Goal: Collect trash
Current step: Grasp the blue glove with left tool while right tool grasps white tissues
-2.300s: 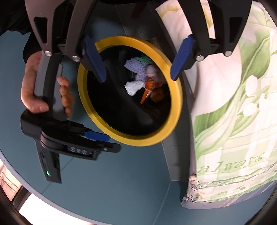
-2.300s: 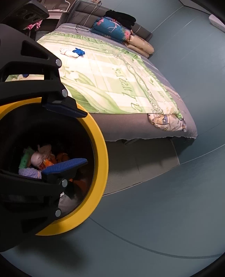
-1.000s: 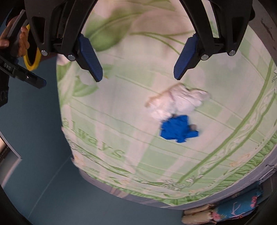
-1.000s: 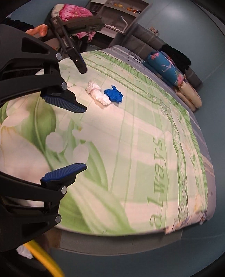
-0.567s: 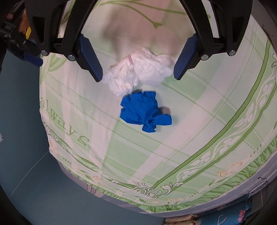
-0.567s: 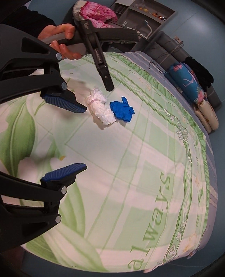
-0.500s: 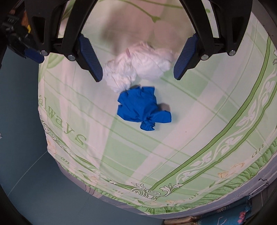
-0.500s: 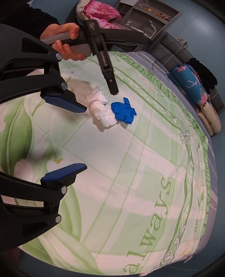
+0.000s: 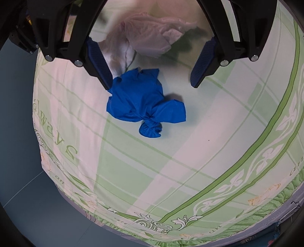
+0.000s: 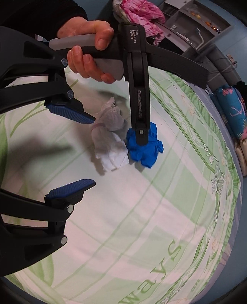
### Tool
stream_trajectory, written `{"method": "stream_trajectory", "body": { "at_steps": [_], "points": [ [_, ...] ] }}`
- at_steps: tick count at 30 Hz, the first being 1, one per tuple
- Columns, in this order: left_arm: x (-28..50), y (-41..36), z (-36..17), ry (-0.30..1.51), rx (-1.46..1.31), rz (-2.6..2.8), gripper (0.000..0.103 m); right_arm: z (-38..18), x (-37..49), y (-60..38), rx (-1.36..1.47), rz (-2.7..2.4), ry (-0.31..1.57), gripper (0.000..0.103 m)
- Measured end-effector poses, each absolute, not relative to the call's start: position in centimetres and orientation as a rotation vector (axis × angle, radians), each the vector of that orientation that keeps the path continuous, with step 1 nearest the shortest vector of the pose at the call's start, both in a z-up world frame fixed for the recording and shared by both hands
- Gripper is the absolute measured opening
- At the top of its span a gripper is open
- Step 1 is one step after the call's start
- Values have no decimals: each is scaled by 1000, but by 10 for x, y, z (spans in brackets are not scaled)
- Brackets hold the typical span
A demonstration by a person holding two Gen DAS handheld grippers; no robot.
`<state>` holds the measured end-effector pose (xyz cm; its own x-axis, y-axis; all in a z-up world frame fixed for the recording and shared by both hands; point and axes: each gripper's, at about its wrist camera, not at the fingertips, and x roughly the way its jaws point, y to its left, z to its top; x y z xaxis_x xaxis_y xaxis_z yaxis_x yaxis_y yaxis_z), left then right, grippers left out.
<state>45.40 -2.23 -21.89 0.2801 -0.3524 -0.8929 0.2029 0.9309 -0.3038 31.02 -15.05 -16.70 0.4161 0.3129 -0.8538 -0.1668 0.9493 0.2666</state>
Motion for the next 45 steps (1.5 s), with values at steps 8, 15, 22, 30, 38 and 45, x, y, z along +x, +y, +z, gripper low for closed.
{"method": "stream_trajectory", "body": {
  "at_steps": [8, 15, 22, 30, 38, 45],
  "points": [
    [464, -31, -229, 1253, -131, -410, 76, -188, 335, -120, 54, 300, 1127, 57],
    [469, -36, -234, 1252, -129, -446, 46, -208, 345, -116, 75, 295, 1156, 57],
    [469, -29, -234, 1245, -194, -471, 20, -206, 348, -115, 121, 293, 1135, 26],
    [460, -22, -224, 1224, -215, -499, 12, -204, 350, -119, 160, 291, 1158, 3],
    [439, -7, -204, 1189, -236, -519, 11, -192, 324, -140, 263, 300, 1179, 0],
    [411, 11, -184, 1159, -268, -520, 11, -168, 290, -151, 278, 296, 1127, 0]
  ]
}}
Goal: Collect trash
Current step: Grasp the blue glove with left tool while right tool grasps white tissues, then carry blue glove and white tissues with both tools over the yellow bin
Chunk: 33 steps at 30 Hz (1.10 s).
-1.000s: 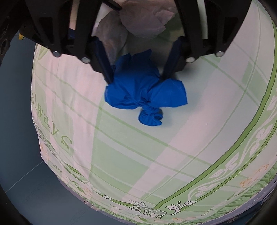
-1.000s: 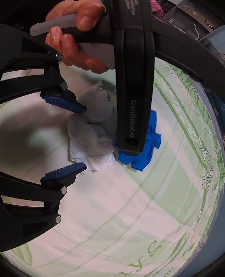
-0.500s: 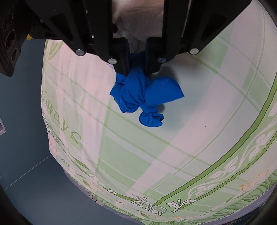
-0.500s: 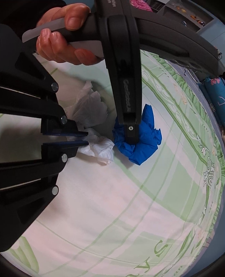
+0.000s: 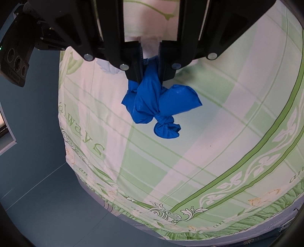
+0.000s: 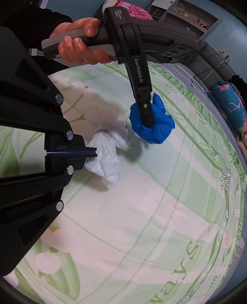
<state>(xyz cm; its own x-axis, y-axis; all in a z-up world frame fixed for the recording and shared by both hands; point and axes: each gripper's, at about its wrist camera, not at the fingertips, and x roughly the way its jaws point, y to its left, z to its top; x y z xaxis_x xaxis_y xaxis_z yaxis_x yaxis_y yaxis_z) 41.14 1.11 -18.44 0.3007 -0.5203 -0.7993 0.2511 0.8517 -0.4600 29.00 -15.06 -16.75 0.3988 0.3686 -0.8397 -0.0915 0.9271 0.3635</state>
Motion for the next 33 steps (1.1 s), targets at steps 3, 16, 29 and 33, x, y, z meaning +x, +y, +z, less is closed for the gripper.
{"method": "stream_trajectory", "body": {
  "at_steps": [3, 16, 29, 33],
  "points": [
    [397, 19, -178, 1147, -272, -519, 11, -160, 277, -153, 270, 281, 1109, 0],
    [328, 44, -148, 1107, -256, -515, 11, -115, 226, -175, 281, 233, 1013, 0],
    [271, 43, -133, 1106, -247, -551, 11, -132, 208, -155, 124, 300, 1067, 1],
    [265, 58, -133, 1110, -264, -516, 11, -150, 226, -145, 78, 297, 1112, 20]
  ]
}}
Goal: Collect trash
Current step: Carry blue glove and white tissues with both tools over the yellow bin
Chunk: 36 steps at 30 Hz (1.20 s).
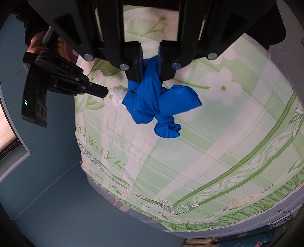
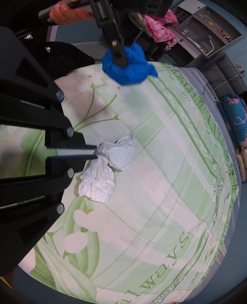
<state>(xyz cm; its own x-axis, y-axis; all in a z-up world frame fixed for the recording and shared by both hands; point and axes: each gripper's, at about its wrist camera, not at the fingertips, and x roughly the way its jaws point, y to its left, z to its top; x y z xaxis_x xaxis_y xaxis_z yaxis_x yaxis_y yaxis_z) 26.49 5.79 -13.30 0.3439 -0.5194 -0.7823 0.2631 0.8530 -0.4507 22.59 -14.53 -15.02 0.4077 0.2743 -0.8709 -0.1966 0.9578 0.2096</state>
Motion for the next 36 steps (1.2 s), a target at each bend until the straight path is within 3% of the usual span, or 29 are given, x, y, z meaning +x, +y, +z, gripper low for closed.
{"method": "stream_trajectory", "body": {
  "at_steps": [1, 2, 3, 12, 16, 36],
  "points": [
    [263, 62, -133, 1109, -266, -510, 11, -153, 229, -144, 70, 293, 1115, 45],
    [261, 65, -132, 1110, -268, -506, 11, -155, 233, -142, 64, 295, 1111, 54],
    [258, 70, -132, 1111, -271, -499, 11, -157, 235, -140, 54, 294, 1114, 55],
    [238, 79, -124, 1101, -269, -477, 11, -206, 266, -115, -101, 246, 1205, 53],
    [226, 72, -117, 1096, -235, -476, 11, -210, 267, -115, -122, 199, 1195, 27],
    [145, -55, -79, 1050, 26, -671, 11, -95, 109, -248, 276, 82, 1020, 25]
  ]
}}
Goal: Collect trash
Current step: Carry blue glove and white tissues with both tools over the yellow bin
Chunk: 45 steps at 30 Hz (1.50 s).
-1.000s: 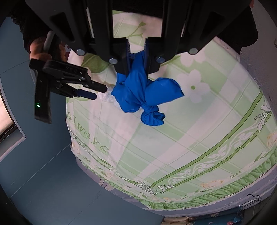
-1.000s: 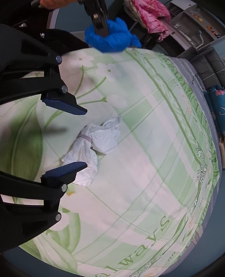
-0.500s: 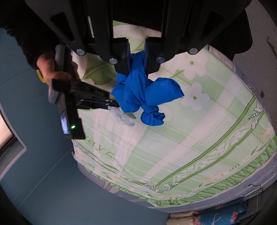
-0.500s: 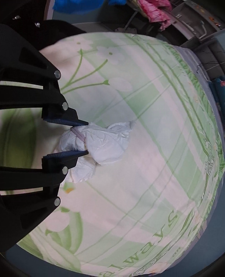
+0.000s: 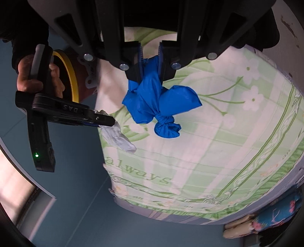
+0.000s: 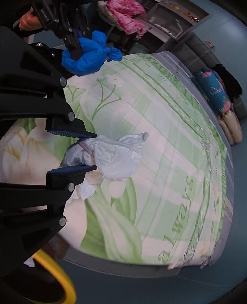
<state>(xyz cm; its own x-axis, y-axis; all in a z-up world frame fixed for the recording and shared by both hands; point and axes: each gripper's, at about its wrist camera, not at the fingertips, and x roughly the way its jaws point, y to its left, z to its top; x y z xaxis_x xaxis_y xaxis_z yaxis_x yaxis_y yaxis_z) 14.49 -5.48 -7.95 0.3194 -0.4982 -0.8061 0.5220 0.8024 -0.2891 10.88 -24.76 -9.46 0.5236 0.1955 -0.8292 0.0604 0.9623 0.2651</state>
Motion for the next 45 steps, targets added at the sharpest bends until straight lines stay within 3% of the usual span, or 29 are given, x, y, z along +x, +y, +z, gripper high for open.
{"method": "stream_trajectory", "body": {
  "at_steps": [22, 29, 45],
  "points": [
    [50, -229, -44, 950, 271, -894, 11, -70, -48, -397, 478, -344, 804, 25],
    [33, -279, -55, 940, 303, -987, 11, -78, -84, -424, 540, -408, 772, 26],
    [51, -344, -107, 1129, 257, -1064, 11, -91, -113, -452, 628, -453, 758, 26]
  ]
}}
